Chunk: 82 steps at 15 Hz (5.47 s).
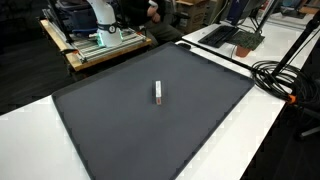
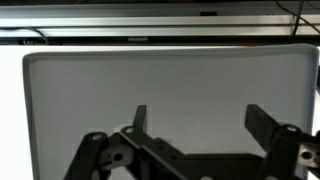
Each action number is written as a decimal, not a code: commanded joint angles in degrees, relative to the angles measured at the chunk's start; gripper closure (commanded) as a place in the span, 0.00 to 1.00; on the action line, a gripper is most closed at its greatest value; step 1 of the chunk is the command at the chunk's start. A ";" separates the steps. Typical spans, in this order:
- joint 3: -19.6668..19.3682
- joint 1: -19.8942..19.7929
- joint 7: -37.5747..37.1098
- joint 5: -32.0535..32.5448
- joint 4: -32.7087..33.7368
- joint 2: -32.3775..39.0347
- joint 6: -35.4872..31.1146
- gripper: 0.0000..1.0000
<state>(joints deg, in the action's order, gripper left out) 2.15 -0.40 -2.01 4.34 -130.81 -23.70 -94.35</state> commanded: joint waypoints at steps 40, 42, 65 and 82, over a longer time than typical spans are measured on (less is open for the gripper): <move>6.20 9.46 39.06 42.54 -7.03 23.26 -26.49 0.00; 6.15 9.24 40.90 46.77 -7.78 25.42 -28.94 0.00; 4.99 7.39 25.11 99.86 -13.12 38.26 -37.61 0.00; 2.71 4.00 15.13 121.45 -5.15 51.29 -36.78 0.01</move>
<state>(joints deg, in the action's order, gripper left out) 5.21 4.38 12.99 124.16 -138.96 24.55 -130.86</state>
